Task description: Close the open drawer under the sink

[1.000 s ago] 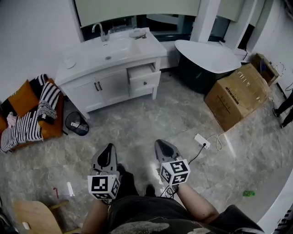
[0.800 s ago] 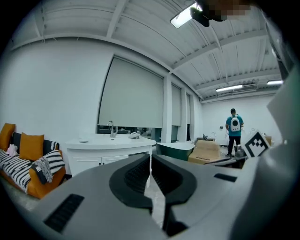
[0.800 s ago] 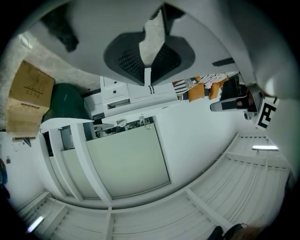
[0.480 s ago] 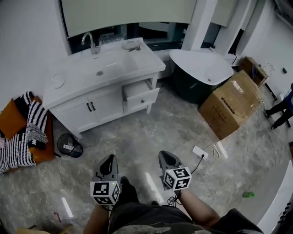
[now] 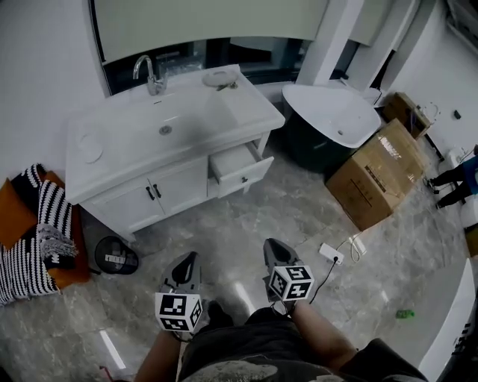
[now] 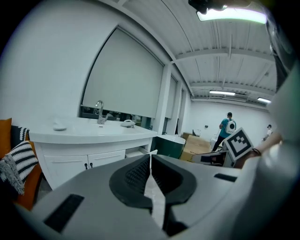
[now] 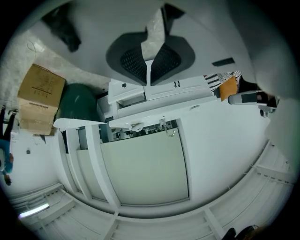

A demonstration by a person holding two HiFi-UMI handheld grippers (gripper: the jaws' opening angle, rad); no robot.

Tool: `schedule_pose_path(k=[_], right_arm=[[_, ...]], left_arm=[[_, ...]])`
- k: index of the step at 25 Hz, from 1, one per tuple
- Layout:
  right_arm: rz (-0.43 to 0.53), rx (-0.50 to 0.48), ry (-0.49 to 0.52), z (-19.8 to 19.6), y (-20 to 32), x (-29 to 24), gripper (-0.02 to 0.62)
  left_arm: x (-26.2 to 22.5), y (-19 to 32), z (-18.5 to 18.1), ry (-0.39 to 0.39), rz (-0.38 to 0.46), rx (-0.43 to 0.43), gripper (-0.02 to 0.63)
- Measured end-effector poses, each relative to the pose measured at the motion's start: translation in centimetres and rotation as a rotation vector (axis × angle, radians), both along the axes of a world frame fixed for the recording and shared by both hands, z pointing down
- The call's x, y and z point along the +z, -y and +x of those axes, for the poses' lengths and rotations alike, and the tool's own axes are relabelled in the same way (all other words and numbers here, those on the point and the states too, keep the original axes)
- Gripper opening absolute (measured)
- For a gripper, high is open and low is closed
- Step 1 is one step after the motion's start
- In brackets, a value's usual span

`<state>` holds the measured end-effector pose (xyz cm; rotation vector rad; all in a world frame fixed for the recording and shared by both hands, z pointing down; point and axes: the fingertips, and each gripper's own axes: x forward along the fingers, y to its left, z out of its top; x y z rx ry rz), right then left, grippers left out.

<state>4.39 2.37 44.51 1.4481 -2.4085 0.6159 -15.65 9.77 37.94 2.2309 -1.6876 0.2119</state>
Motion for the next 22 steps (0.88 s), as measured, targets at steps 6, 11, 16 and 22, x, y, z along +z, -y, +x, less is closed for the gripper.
schedule_pose_path(k=[6,11,16,22], right_arm=[[-0.016,0.007,-0.040,-0.8,3.2,1.3,0.032],[-0.033,0.023,-0.040,-0.7,6.9,3.0,0.032],[-0.053,0.018,-0.041,0.2,12.5,5.8,0.032],[-0.099,-0.066,-0.083,0.8,20.0,10.1,0.032]], left_arm=[[1.4,3.0,-2.6,-0.003,-0.022,-0.025,0.020],[2.5,5.5,-2.6,0.014,-0.048,-0.027,0.020],[4.3,9.8,-2.1,0.031,-0.080,-0.068,0.020],[7.8,16.7,-0.8,0.057,-0.137,-0.140,0.021]])
